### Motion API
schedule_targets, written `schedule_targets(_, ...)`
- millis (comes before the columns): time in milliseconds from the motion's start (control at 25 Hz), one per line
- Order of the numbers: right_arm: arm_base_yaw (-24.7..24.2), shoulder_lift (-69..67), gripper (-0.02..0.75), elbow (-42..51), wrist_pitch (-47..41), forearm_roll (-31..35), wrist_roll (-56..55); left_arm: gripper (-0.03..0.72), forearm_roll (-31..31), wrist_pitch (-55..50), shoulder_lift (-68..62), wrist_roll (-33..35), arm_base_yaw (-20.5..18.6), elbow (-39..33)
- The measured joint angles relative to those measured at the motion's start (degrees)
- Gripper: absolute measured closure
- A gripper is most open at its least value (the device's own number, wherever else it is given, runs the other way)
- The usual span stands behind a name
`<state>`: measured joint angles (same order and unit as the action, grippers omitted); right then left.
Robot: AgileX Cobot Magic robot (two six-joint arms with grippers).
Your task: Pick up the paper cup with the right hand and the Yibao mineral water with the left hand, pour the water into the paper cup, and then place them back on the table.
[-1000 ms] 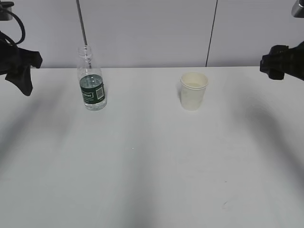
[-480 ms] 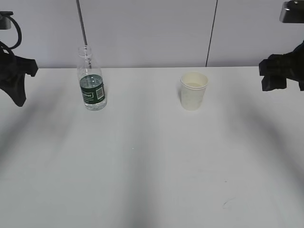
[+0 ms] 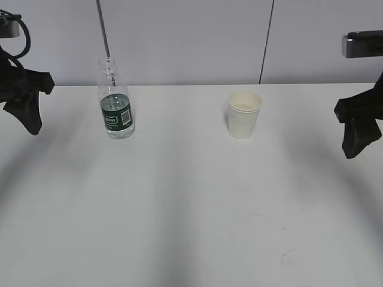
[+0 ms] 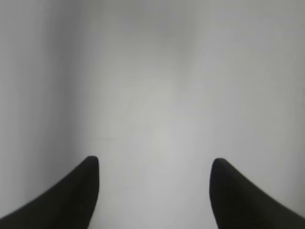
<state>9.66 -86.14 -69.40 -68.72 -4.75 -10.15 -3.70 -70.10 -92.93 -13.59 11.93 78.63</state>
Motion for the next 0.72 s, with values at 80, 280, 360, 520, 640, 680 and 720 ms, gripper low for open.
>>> schedule_targets(80, 0.00, -0.68, 0.143, -0.11, -0.78, 0.44, 0.35, 0.240, 0.27, 0.00, 0.07, 0.22, 0.00, 0.00)
schedule_targets(280, 0.00, -0.93, 0.143, -0.37, -1.16, 4.09, 0.62, 0.240, 0.46, -0.01, 2.19, 0.72, 0.00, -1.05)
schedule_targets(360, 0.00, -0.93, 0.143, 0.01, -1.16, 4.75, 0.99, 0.240, 0.32, 0.05, 4.58, 0.92, 0.00, -3.13)
schedule_targets(520, 0.00, 1.99, 0.143, 3.90, -1.16, 5.05, 1.55, 0.246, 0.10, -0.13, 11.17, 1.18, 0.00, -8.87)
schedule_targets(640, 0.00, 5.51, 0.143, 7.16, -1.16, 5.05, 1.67, 0.251, 0.10, -0.29, 16.92, 1.30, 0.00, -12.77)
schedule_targets(680, 0.00, 7.18, 0.143, 8.48, -1.16, 5.05, 1.67, 0.251, 0.06, -0.31, 19.06, 1.30, 0.00, -14.03)
schedule_targets(720, 0.00, 8.47, 0.143, 9.39, -1.16, 5.05, 1.67, 0.253, 0.06, -0.37, 21.21, 1.30, 0.00, -15.27)
